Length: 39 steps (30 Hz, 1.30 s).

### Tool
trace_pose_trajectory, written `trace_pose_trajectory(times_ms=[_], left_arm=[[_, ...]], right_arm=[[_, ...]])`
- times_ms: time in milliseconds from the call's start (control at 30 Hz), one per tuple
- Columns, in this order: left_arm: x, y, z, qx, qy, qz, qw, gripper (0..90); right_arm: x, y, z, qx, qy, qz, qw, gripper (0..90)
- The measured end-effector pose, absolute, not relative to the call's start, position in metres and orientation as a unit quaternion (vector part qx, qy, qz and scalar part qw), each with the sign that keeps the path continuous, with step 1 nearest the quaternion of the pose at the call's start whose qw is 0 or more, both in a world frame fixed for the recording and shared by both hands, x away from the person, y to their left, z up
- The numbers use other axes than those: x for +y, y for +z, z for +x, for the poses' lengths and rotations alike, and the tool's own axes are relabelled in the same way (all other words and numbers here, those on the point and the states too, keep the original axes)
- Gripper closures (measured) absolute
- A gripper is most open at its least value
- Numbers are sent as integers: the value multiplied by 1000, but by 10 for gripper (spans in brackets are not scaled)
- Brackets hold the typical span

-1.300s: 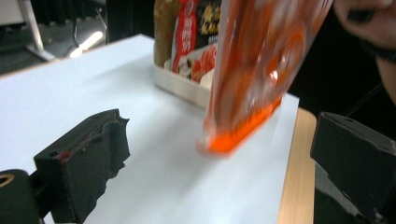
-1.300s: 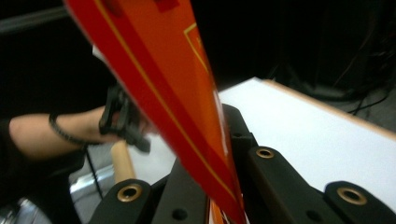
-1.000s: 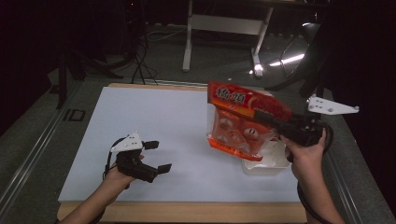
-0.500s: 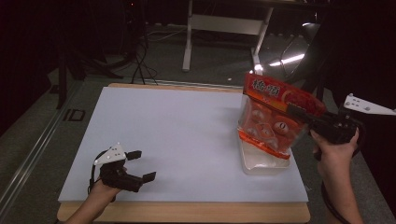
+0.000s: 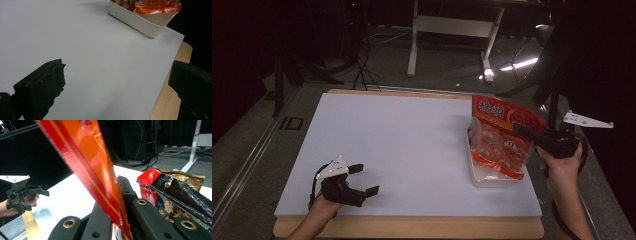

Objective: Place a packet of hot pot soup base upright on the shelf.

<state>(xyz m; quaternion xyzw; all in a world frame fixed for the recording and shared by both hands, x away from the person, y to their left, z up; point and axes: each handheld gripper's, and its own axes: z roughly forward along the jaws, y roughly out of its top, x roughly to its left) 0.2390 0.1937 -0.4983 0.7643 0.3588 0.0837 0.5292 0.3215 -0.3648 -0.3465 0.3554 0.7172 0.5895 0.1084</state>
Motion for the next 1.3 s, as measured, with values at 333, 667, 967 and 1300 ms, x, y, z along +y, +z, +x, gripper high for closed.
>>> trace_pose_trajectory(times_ms=[333, 667, 967, 1300], left_arm=[[195, -503, 241, 364, 80, 763, 528, 7], [196, -505, 243, 368, 74, 761, 529, 7], [195, -509, 243, 371, 71, 762, 527, 8], [193, -511, 244, 370, 69, 764, 525, 8]], right_arm=[[-364, -361, 328, 726, 572, 371, 91, 900], [-372, -395, 334, 710, 578, 397, 64, 900], [-389, -425, 326, 706, 577, 405, 64, 897], [-402, -436, 320, 706, 567, 418, 75, 872]])
